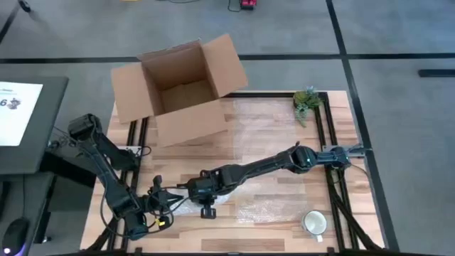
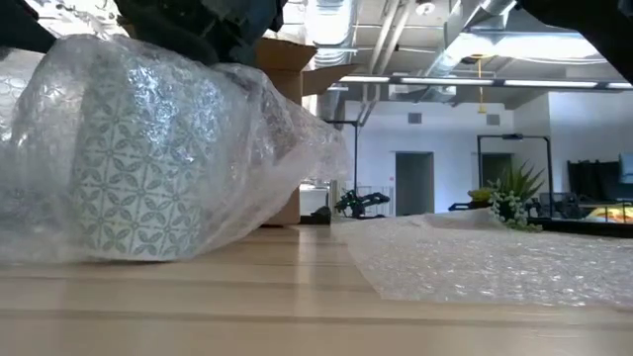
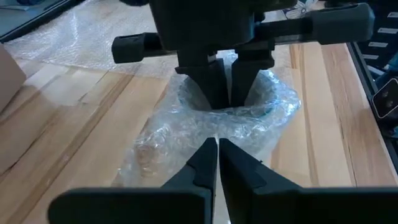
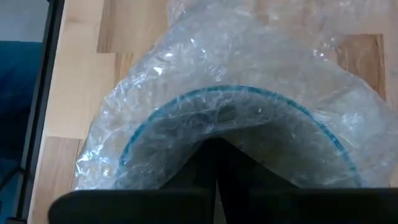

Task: Wrap mug
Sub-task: Wrap the green patterned mug with the bubble wrap

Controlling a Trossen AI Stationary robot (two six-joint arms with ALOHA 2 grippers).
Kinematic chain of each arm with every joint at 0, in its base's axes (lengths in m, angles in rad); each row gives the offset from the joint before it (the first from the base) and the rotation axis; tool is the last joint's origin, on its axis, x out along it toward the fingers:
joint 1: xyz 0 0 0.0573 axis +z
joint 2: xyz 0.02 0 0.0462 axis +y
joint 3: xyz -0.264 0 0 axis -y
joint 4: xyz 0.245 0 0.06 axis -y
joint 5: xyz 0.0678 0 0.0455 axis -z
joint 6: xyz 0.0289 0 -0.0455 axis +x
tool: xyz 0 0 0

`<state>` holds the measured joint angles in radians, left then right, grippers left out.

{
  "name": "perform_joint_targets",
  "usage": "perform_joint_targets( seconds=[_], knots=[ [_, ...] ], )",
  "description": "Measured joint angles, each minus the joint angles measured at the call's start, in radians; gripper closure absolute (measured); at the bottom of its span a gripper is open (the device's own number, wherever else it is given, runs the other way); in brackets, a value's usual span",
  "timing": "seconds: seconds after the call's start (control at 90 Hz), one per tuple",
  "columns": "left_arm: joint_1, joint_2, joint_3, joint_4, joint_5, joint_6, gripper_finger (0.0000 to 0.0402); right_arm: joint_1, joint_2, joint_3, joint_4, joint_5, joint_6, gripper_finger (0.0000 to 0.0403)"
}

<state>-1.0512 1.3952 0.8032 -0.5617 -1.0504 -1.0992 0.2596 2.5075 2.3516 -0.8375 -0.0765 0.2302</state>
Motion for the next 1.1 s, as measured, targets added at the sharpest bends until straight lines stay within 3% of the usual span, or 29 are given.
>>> perform_joint_targets(
  seconds=[1.1],
  knots=[
    [0.000, 0.000, 0.000, -0.004, 0.056, 0.039, 0.0402, 0.003, -0.035, 0.003, -0.018, 0.024, -0.004, 0.0403]
  ],
)
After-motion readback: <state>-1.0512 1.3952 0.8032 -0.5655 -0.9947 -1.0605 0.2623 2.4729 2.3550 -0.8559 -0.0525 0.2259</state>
